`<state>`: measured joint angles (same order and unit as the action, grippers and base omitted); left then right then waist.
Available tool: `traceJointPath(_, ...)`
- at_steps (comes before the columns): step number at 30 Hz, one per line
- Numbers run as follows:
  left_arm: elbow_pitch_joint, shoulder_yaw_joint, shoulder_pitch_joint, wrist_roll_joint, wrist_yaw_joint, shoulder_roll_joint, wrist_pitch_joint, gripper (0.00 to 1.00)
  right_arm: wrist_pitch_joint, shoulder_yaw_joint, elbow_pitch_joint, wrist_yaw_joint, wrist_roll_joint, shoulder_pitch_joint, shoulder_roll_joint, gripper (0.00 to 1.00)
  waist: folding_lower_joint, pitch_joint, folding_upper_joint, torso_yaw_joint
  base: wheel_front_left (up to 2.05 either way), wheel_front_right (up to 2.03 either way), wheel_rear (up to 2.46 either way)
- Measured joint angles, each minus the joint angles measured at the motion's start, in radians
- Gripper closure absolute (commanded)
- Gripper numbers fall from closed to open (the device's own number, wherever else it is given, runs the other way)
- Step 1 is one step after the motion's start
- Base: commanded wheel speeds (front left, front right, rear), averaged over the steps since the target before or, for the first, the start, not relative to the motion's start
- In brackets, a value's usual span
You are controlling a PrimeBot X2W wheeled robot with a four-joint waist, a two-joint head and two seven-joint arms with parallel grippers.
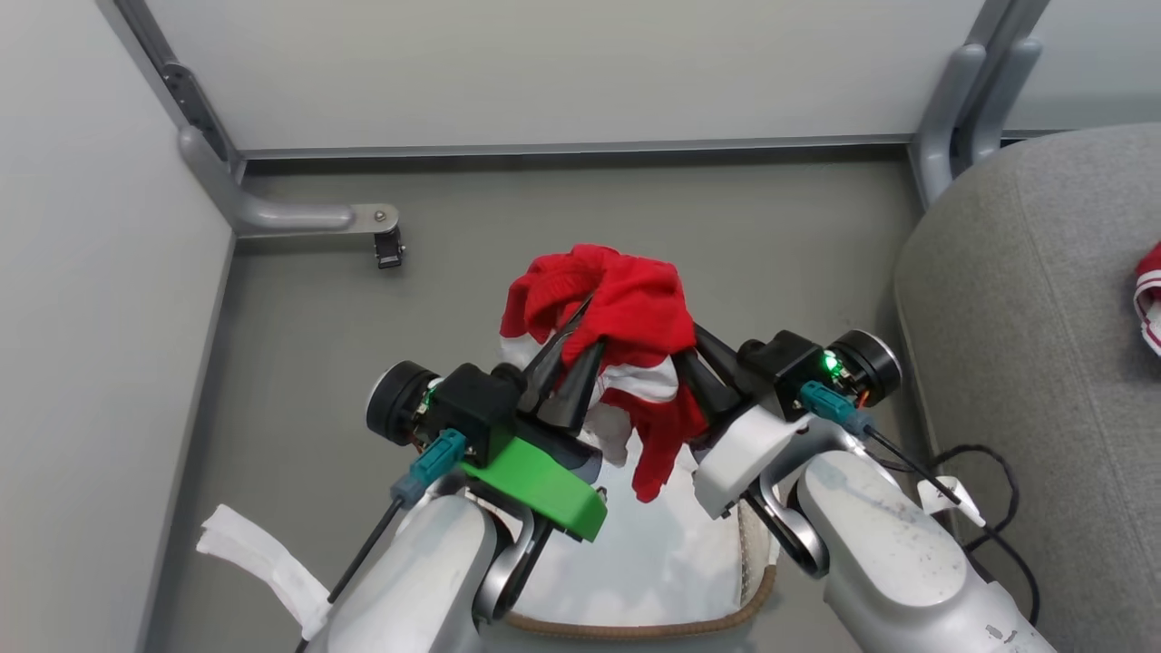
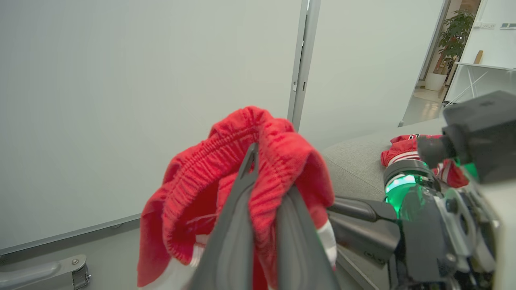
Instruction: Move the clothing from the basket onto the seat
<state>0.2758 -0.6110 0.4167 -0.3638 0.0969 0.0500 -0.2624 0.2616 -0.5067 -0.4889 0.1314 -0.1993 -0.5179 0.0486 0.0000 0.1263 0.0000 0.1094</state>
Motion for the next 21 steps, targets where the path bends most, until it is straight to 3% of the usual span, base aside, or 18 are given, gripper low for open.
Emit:
traceJointPath(1,0.001,0.002,0.000,-0.001,0.001,0.000,0.000,0.10,0.000,0.011,0.009,0.000,0.001,0.004,0.000,1.00,0.0000,0.000,0.0000,-0.008,0.00,0.00,0.00)
traceJointPath(2,0.004,0.005,-0.001,0.002,0.001,0.000,0.000,0.00,0.000,0.017,0.015,0.000,0.002,0.009,0.000,1.00,0.0000,-0.001,0.0000,-0.016,0.00,0.00,0.00)
traceJointPath(11,0.024,0.050,-0.014,0.058,0.016,-0.001,0.000,0.00,0.000,0.117,0.089,0.000,0.003,0.040,0.001,1.00,0.0000,-0.001,0.0000,-0.130,0.00,0.00,0.00)
traceJointPath(21,0.051,0.076,-0.017,0.089,0.027,-0.001,0.000,0.00,0.000,0.175,0.149,0.000,-0.013,0.059,0.001,1.00,0.0000,0.017,0.0000,-0.312,0.00,0.00,0.00)
